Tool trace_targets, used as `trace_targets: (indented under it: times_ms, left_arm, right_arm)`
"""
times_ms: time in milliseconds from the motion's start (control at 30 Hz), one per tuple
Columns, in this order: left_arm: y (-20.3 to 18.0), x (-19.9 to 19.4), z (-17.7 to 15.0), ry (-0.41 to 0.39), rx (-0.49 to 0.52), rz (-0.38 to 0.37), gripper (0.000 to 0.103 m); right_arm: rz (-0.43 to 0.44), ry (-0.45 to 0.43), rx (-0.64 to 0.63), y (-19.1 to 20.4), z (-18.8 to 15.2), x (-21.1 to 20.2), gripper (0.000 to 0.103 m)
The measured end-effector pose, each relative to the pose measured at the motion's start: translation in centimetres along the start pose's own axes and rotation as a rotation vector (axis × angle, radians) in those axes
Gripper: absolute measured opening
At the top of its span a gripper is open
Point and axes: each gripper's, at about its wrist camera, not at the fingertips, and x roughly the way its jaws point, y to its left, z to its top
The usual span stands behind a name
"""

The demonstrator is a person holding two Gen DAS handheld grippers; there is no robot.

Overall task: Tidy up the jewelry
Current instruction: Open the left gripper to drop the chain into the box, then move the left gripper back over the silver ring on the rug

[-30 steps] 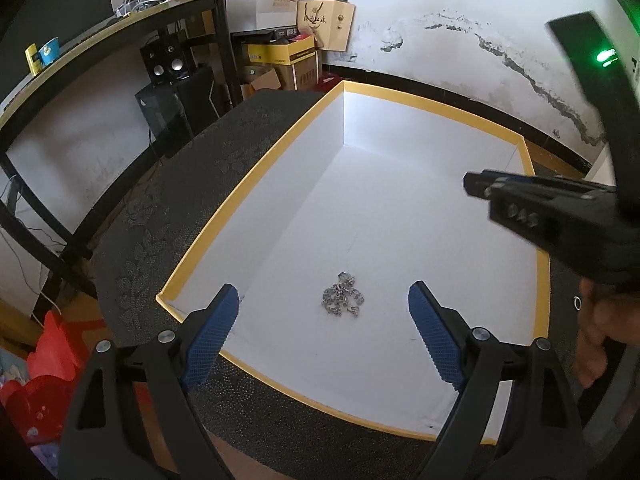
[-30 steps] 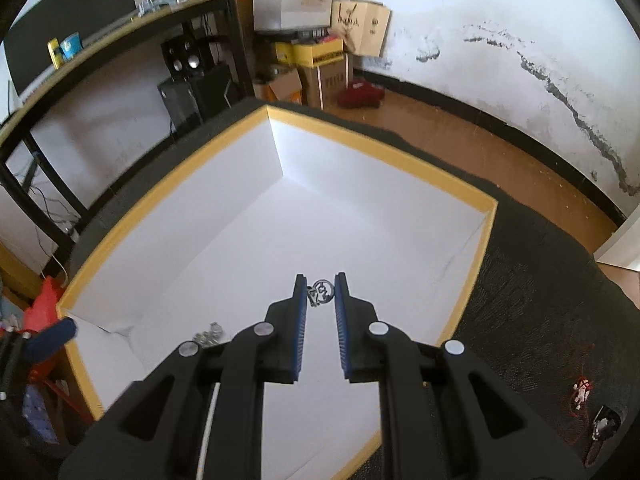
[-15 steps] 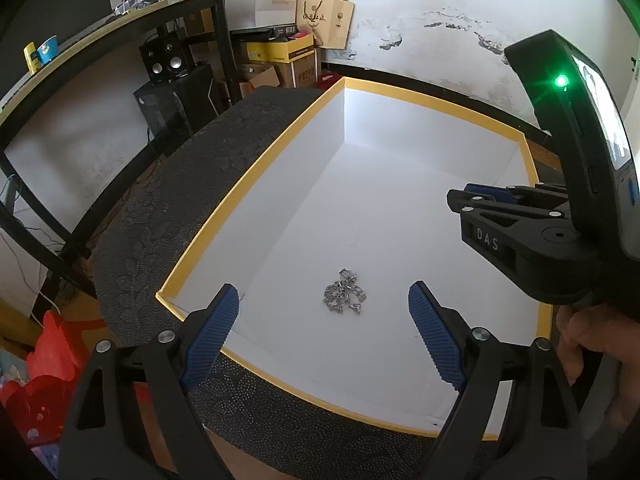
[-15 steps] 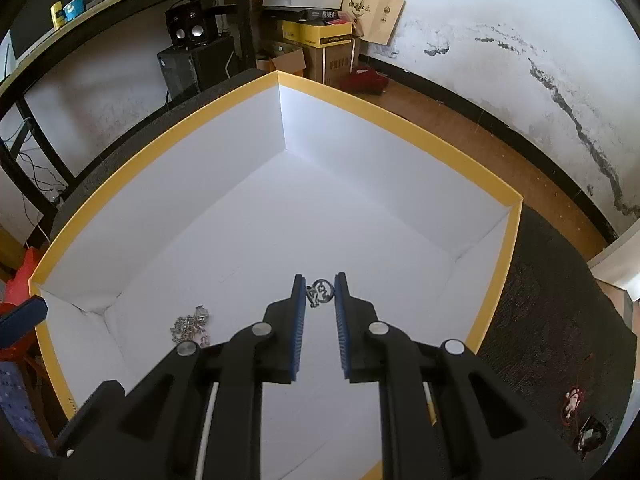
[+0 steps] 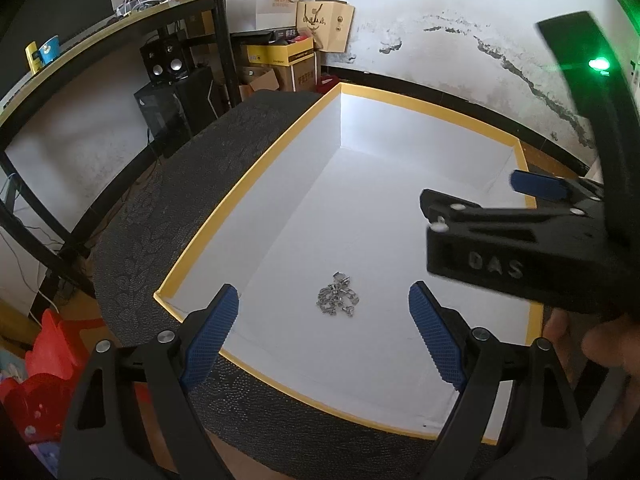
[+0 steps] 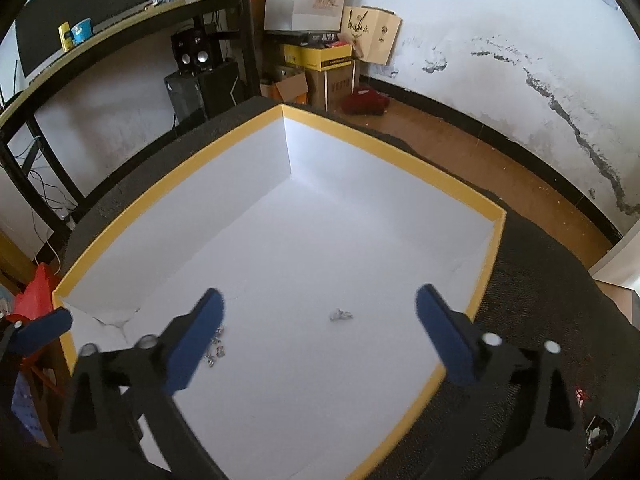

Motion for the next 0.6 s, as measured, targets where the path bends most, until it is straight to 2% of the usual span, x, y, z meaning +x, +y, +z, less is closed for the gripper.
trace_targets:
  times_ms: [133,300,467,600]
  left_arm:
    - [-0.9,-0.8,0.0,-0.023,0.008,-0.012,0.091]
    - [-3.1,-2.0,0.0,-0.046,0.02,-0.047,0.092]
    - [-8.6,-3.3,-0.3,-0.068,0.096,-0.115,0.092]
    - [-14.5,-4.2,-1.1,-0.075,0.188,-0.171,0.092]
  right_arm:
    - [-0.03,-0.044,0.023,-1.1,-1.2,-3.1,0.096]
    - [-0.112,-0.106,0.071,-5.3,-4.7,-8.8,0.096]
    - [-0.195,-0.114,0.171,-11.8,-9.7,-14.0,0.096]
    - [-0.265,-0.126,0.25,-16.7,-13.7,-17.2,0.096]
